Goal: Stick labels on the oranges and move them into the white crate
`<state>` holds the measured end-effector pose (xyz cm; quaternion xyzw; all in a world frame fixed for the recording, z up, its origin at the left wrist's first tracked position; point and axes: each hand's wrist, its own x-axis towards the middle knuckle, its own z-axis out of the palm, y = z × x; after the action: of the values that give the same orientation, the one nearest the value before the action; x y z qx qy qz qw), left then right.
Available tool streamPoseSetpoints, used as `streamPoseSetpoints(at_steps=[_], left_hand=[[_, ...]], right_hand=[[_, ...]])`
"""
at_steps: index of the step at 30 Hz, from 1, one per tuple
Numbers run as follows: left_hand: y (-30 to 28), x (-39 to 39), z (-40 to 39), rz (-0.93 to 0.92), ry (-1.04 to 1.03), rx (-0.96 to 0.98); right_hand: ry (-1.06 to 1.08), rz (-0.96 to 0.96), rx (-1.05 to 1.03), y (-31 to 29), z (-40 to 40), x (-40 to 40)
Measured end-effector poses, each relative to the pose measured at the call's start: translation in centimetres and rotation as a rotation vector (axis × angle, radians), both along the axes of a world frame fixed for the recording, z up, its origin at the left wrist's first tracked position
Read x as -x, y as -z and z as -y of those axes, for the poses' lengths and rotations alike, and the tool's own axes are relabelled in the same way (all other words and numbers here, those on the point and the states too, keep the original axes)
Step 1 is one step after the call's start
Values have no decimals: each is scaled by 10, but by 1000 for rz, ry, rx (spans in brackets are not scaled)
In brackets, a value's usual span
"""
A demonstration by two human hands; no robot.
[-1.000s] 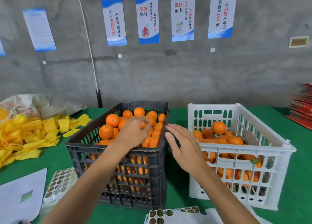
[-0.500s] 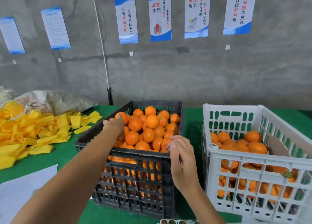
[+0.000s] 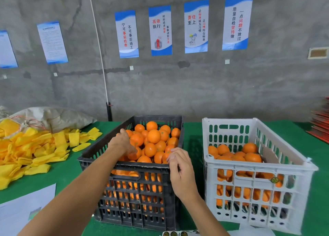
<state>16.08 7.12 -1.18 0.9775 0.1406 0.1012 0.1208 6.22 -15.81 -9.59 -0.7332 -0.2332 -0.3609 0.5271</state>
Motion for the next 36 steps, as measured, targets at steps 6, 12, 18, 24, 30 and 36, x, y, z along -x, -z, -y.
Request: streamPoseSetpoints(at_steps=[6,12,18,24,30,36], left_hand=[[-2,74,41,645,421,364],[61,146,81,940,689,283],[131,177,92,894,737,430],[198,202,92,203,561,950],[238,217,99,73,592,1062],[245,214,98,50,604,1021]], right_hand=[[-40,-228,-18,-18,0,24],[-56,-163,-27,-7,1,68],[-36,-63,3,54,28,92],[-4,-411,247,125,67,81],[-25,-547,673,155,76,79],[-104,-611,614,153,78,76]])
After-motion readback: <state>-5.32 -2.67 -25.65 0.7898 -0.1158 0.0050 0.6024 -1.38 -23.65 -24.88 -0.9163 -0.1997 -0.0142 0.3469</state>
